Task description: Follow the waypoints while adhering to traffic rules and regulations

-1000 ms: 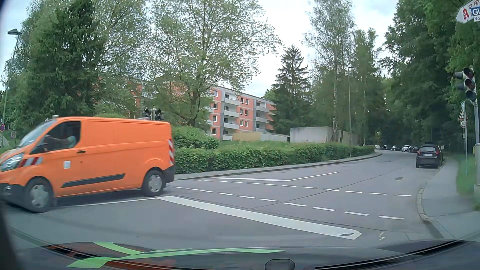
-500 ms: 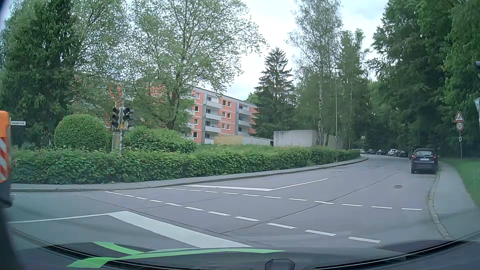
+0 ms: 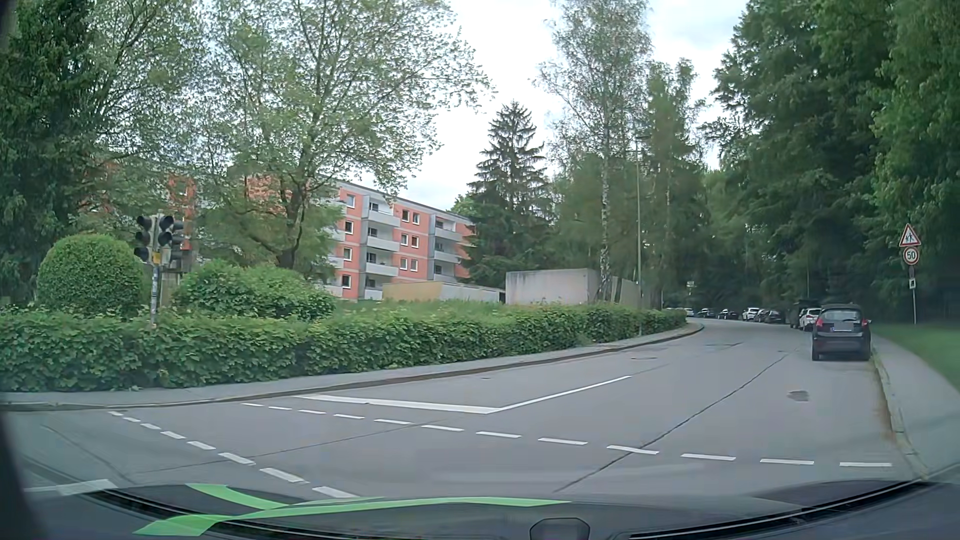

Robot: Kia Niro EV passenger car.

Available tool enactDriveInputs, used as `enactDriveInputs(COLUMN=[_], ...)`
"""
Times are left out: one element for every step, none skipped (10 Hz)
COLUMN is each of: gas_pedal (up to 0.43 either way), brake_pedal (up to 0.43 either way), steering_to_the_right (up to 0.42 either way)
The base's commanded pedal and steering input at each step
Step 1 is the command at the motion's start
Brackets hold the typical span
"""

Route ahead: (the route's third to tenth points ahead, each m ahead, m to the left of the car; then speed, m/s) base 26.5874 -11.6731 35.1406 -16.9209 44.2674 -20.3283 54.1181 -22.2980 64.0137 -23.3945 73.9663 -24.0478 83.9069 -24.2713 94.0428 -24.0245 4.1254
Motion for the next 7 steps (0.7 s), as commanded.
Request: enactDriveInputs(gas_pedal=[0.157, 0.157, 0.157, 0.157, 0.157, 0.157, 0.157], brake_pedal=[0.000, 0.000, 0.000, 0.000, 0.000, 0.000, 0.000], steering_to_the_right=[0.156, 0.157, 0.160, 0.167, 0.173, 0.172, 0.169])
